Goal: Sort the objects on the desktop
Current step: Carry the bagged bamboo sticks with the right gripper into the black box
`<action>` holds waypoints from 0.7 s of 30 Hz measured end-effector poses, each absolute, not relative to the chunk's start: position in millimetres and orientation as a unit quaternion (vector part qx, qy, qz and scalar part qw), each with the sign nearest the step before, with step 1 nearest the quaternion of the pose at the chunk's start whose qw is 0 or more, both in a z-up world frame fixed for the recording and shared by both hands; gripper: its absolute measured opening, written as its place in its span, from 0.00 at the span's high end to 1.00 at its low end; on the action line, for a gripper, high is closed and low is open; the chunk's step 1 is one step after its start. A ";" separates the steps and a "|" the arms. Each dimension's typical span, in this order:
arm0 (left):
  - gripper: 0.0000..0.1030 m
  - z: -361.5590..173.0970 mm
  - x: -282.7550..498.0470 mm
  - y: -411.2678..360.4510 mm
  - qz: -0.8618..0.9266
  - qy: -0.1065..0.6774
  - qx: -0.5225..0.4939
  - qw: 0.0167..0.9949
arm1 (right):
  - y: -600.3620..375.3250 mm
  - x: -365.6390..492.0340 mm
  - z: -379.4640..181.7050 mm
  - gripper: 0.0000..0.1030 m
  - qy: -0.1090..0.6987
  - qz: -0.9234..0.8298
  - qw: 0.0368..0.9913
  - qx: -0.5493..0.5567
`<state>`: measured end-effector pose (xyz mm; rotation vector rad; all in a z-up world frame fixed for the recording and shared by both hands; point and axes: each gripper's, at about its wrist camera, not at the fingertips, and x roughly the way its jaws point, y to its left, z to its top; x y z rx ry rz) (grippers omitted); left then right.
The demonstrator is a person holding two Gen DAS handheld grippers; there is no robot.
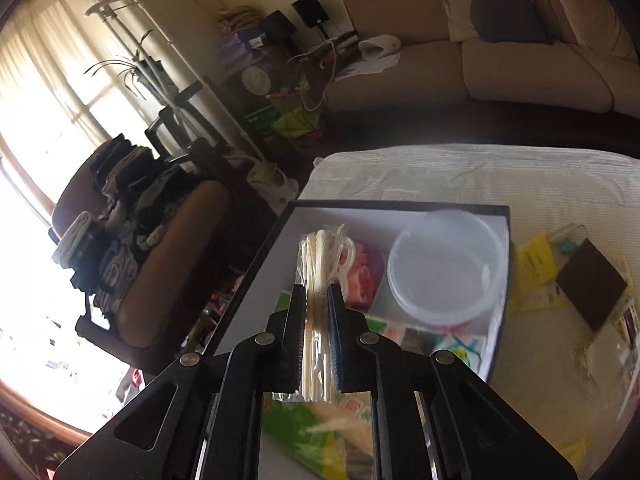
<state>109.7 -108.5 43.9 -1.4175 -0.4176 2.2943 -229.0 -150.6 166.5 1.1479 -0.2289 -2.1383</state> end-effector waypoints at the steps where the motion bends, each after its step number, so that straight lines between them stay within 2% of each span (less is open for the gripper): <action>1: 0.75 41.2 108.2 -109.3 0.820 -0.153 -0.513 0.205 | -161.2 -241.2 158.4 0.91 -0.085 -0.824 0.337 0.448; 5: 0.75 33.5 103.5 -111.2 0.813 -0.158 -0.524 0.197 | -188.5 -272.5 129.1 0.90 -0.043 -0.835 0.291 0.464; 7: 0.75 30.8 102.1 -110.9 0.812 -0.157 -0.528 0.195 | -190.3 -281.9 118.1 0.87 -0.036 -0.838 0.272 0.471; 10: 0.75 25.9 100.9 -108.4 0.810 -0.149 -0.534 0.191 | -187.2 -288.6 111.1 0.87 -0.032 -0.837 0.259 0.480; 19: 0.74 20.6 98.8 -112.2 0.815 -0.144 -0.536 0.166 | -153.0 -262.2 139.6 0.85 -0.002 -0.843 0.272 0.465; 21: 0.74 20.2 98.3 -112.2 0.816 -0.144 -0.535 0.165 | -138.3 -247.6 153.1 0.80 0.003 -0.843 0.283 0.458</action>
